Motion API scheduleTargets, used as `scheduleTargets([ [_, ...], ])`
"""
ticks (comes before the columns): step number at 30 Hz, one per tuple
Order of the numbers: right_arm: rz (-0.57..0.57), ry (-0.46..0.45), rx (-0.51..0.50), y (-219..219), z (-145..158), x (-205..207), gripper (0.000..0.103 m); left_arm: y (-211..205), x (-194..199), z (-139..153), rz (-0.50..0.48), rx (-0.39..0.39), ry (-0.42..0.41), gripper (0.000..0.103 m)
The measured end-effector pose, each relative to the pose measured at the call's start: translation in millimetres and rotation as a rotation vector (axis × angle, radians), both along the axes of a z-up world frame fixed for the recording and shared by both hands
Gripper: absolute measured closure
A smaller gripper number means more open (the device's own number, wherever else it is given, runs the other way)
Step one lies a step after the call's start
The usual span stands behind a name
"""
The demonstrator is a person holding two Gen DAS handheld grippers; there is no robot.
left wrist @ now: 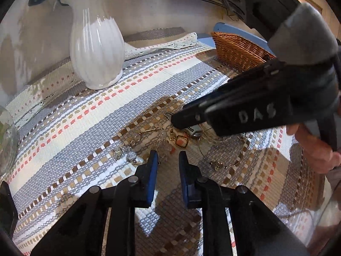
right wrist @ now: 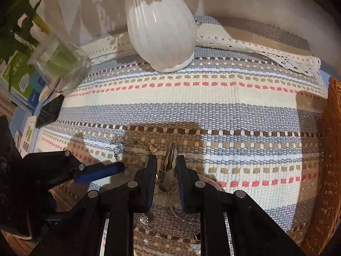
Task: Organize jewelry
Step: 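Grasp the silver keys with the right tool while the left grasps a chain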
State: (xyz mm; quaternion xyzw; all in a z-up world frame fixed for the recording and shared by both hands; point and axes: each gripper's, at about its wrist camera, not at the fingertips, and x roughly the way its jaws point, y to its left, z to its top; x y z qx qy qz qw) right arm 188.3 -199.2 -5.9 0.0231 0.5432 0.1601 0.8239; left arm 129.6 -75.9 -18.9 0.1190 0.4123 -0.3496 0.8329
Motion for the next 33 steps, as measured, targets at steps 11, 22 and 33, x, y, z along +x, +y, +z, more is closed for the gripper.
scheduleTargets([
  [11, 0.027, 0.004, 0.033, -2, -6, -12, 0.082, -3, -2, -5, 0.022, 0.01, -0.018, 0.096],
  [22, 0.063, -0.032, 0.025, 4, -4, -34, 0.066, 71, 27, 23, 0.095, -0.388, 0.174, 0.096],
  [33, 0.108, -0.139, -0.179, 43, -1, -50, 0.081, 82, 22, 36, 0.074, -0.43, 0.152, 0.096],
])
